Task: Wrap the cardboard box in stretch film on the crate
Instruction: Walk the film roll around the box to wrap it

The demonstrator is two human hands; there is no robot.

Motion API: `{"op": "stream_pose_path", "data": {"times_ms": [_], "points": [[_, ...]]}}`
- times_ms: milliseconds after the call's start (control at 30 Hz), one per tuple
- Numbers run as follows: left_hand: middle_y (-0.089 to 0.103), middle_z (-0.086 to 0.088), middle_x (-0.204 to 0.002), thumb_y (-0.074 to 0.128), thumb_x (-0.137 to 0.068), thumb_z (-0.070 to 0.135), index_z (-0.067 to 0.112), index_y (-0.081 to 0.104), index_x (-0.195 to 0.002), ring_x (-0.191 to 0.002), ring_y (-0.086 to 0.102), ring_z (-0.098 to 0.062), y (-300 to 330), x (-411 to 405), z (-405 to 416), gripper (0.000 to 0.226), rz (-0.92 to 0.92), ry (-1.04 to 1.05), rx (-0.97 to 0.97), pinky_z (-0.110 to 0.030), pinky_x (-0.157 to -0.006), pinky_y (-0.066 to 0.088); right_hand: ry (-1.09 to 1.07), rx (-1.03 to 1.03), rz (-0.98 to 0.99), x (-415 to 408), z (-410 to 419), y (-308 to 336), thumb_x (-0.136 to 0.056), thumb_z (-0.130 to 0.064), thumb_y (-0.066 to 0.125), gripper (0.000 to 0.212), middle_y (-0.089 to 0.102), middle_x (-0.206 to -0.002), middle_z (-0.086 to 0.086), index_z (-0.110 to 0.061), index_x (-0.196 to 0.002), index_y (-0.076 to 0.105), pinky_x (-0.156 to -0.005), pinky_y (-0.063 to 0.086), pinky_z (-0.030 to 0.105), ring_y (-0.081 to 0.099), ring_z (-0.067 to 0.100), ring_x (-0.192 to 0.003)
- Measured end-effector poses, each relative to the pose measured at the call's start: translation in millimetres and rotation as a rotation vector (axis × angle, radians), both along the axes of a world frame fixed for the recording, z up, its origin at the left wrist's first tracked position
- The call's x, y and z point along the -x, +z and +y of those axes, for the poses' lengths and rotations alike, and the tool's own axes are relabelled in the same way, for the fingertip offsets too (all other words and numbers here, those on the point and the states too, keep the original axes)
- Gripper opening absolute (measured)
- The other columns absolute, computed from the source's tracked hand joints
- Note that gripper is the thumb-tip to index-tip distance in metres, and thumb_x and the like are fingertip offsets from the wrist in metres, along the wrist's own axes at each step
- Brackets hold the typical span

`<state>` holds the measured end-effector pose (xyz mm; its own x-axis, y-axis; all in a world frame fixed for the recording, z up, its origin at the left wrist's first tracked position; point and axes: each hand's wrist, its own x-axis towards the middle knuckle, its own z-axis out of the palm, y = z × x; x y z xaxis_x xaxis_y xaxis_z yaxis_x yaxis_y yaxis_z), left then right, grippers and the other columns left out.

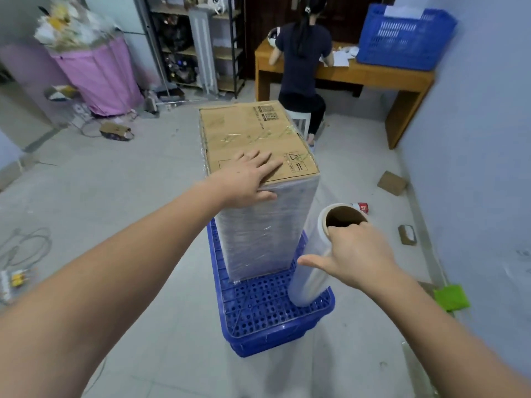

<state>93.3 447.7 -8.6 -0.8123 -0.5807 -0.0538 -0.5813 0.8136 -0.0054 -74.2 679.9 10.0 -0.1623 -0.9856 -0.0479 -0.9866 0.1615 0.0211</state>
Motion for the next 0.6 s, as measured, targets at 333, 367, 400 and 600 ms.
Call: {"op": "stream_pose_path", "data": {"times_ms": [333,367,400,600], "points": [[0.011,-0.008,-0.172,0.046,-0.089,0.081,0.032,0.006,-0.165,-0.158,0.009,-0.035,-0.1,-5.1,5.6,0.098,0.024,0.01,-0.001,-0.05,-0.128,0.006,-0.022,0.262,0.131,0.3,1.1,-22.0,-0.073,-0.084,0.05,0.07,0.035,-0.049,-0.008,-0.021,-0.053,0.028,-0.052,0.027,0.028,0.043,0.018,-0.057],[0.01,-0.007,-0.173,0.043,-0.089,0.083,0.034,0.005,-0.165,-0.158,0.007,-0.036,0.1,-4.3,5.7,0.098,0.013,0.024,-0.006,-0.049,-0.128,0.006,0.008,0.303,0.132,2.0,2.0,-24.9,-0.074,-0.075,0.061,0.068,0.031,-0.047,-0.007,-0.022,-0.053,0.024,-0.051,0.026,0.027,0.041,0.02,-0.054],[0.009,-0.007,-0.173,0.039,-0.091,0.082,0.035,0.003,-0.165,-0.158,0.007,-0.037,-0.2,-2.4,5.3,0.095,0.001,0.035,-0.004,-0.049,-0.128,0.006,0.026,0.308,0.117,4.3,3.8,-27.6,-0.073,-0.067,0.069,0.065,0.03,-0.046,-0.006,-0.023,-0.054,0.024,-0.049,0.026,0.027,0.041,0.022,-0.051],[0.016,-0.008,-0.171,0.032,-0.097,0.076,0.034,0.006,-0.165,-0.156,0.014,-0.04,5.5,16.9,4.5,0.084,-0.022,0.076,0.024,-0.052,-0.127,0.015,0.212,0.341,0.129,9.3,19.6,-30.6,-0.069,-0.052,0.078,0.055,0.04,-0.035,-0.001,-0.017,-0.044,0.043,-0.052,0.026,0.023,0.038,0.023,-0.04]]}}
